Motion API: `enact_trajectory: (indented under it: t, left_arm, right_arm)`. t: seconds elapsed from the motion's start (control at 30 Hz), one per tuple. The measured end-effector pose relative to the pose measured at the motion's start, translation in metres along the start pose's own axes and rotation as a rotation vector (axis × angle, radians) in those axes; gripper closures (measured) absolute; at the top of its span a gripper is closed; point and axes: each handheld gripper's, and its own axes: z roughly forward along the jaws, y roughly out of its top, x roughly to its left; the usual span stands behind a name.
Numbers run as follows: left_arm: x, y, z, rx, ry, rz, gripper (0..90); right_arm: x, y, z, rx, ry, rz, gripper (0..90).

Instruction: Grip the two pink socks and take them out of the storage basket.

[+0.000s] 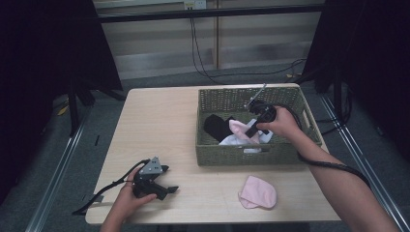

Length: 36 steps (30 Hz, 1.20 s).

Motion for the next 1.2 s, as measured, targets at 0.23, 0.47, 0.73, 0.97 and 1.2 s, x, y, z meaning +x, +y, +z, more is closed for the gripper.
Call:
enact_trajectory:
  t: [0.23,0.47,0.73,0.97,1.2]
  left_arm:
    - [0.0,0.0,0.0,0.0,0.0,-0.001,13.4]
    - [0.0,0.0,0.0,0.003,0.002,0.002,13.4]
    - [0.0,0.0,0.0,0.003,0.002,0.002,13.4]
    - [0.0,0.0,0.0,0.001,0.002,0.0,13.4]
    - [0.0,0.0,0.0,0.0,0.0,0.0,13.4]
  right_arm:
    - [-0.002,-0.004,-0.019,-0.024,0.008,0.005,80.4]
    - [0.001,-0.002,-0.039,-0.033,0.009,0.002,80.4]
    - [0.01,0.0,-0.058,-0.015,0.01,-0.034,80.3]
    - [0.023,0.0,-0.07,-0.008,0.019,-0.074,80.2]
    - [0.031,-0.002,-0.082,-0.015,0.021,-0.095,80.0]
